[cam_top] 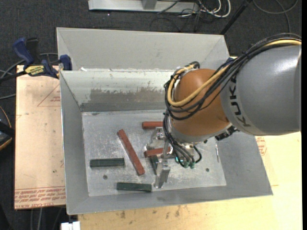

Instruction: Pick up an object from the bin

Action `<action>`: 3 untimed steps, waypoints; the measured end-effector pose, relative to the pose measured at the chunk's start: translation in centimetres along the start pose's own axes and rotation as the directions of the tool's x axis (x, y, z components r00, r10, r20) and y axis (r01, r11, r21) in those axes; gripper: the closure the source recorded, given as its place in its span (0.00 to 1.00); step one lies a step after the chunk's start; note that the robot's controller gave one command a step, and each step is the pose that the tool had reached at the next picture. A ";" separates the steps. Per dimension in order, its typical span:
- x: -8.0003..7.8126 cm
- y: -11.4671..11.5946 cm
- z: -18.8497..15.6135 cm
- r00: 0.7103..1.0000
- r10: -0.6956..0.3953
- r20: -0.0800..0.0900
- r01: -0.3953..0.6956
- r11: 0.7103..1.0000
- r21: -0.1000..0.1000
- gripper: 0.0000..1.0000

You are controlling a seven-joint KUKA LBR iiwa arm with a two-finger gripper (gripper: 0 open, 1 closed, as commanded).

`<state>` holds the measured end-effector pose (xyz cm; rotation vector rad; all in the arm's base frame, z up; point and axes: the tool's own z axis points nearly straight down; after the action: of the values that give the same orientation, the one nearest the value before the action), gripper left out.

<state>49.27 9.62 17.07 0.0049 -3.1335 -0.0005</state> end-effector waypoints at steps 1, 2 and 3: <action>-0.2 0.0 -0.4 1.000 0.003 0.008 -0.003 1.000 -0.001 0.00; -3.8 -2.7 4.4 1.000 0.023 0.016 -0.023 1.000 -0.003 0.00; -4.0 -5.7 9.0 0.998 -0.059 0.015 0.059 0.998 -0.001 1.00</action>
Offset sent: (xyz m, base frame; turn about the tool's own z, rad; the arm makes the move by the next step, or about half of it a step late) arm 0.0480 -0.0390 -0.0664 0.0315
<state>53.24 3.94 8.09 0.0980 -3.1468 -0.0029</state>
